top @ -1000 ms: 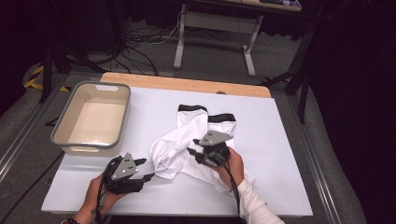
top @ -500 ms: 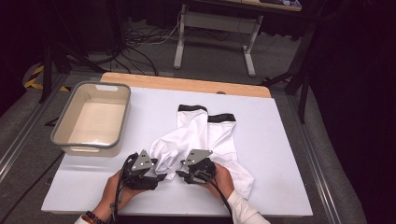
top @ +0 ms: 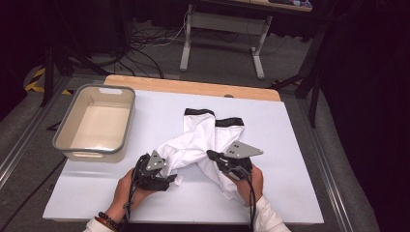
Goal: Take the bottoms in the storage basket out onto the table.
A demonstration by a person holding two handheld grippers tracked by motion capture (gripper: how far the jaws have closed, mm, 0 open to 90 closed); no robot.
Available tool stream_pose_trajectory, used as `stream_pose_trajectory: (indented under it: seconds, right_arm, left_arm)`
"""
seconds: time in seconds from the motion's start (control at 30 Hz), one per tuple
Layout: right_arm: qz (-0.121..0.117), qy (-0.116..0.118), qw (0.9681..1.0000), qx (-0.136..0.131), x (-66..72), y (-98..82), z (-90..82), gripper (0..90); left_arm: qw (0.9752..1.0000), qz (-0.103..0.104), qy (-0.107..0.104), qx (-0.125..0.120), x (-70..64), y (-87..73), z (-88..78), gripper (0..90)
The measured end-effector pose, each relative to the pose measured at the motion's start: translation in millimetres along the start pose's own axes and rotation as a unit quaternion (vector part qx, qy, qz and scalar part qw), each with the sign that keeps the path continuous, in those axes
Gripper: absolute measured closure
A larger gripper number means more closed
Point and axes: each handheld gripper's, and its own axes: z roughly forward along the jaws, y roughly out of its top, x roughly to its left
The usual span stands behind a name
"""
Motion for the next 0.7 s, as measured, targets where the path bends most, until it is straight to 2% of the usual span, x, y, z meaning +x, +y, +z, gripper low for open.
stream_pose_trajectory:
  seconds: [0.13, 0.17, 0.2, 0.23, 0.3, 0.37, 0.43, 0.47, 0.53, 0.57, 0.6, 0.63, 0.67, 0.7]
  right_arm:
    - [0.011, -0.024, 0.9995, -0.015, -14.4, -0.3, -12.1, 89.7]
    - [0.025, -0.042, 0.9984, -0.027, -25.4, -2.4, -19.9, 89.8]
    - [0.032, -0.049, 0.9978, -0.031, -30.3, -3.8, -23.3, 89.8]
    - [0.032, -0.049, 0.9978, -0.031, -30.3, -3.8, -23.3, 89.8]
    - [0.043, -0.064, 0.9964, -0.035, -39.6, -6.7, -29.1, 89.8]
    - [0.063, -0.073, 0.9948, -0.034, -51.3, -12.3, -33.4, 89.7]
    - [0.066, -0.075, 0.9945, -0.03, -54.4, -14.4, -33.6, 89.7]
    - [0.066, -0.084, 0.9941, -0.022, -57.6, -16.9, -33.0, 89.6]
    - [0.073, -0.086, 0.9935, -0.015, -61.8, -20.9, -31.3, 89.6]
    - [0.077, -0.09, 0.993, -0.007, -65.3, -24.9, -28.7, 89.6]
    - [0.078, -0.092, 0.9927, -0.003, -66.2, -26.5, -27.4, 89.6]
    - [0.079, -0.093, 0.9925, -0.001, -66.8, -27.7, -26.2, 89.6]
    - [0.079, -0.093, 0.9925, -0.001, -66.8, -27.7, -26.2, 89.6]
    - [0.076, -0.095, 0.9926, 0.001, -67.2, -28.8, -25.5, 89.6]
  left_arm:
    - [1.0, 0.004, 0.008, 0.003, -0.6, 5.1, 3.8, 31.3]
    - [0.9999, 0.004, 0.011, 0.006, -0.9, 5.9, 5.0, 32.9]
    - [0.9999, 0.005, 0.009, 0.007, -0.8, 6.5, 6.5, 33.8]
    - [0.9999, 0.01, 0.008, 0.008, -0.6, 7.2, 7.9, 33.8]
    - [0.9998, 0.012, 0.007, 0.015, -0.6, 8.7, 11.5, 34.3]
    - [0.9997, 0.018, 0.0, 0.015, -0.3, 10.7, 13.5, 36.8]
    - [0.9997, 0.02, -0.002, 0.015, -0.3, 10.9, 13.8, 38.9]
    - [0.9996, 0.023, -0.007, 0.016, -0.1, 10.7, 13.3, 40.8]
    - [0.9993, 0.026, -0.022, 0.017, -0.3, 10.2, 11.9, 52.0]
    - [0.9989, 0.032, -0.029, 0.02, -0.8, 10.4, 10.4, 64.9]
    - [0.9989, 0.032, -0.029, 0.02, -0.8, 10.4, 10.4, 69.2]
    - [0.9984, 0.047, -0.023, 0.022, -1.4, 11.5, 7.2, 76.2]
    - [0.9984, 0.047, -0.023, 0.022, -1.4, 11.5, 7.2, 82.8]
    - [0.9983, 0.051, -0.019, 0.021, -2.0, 11.9, 3.7, 82.8]
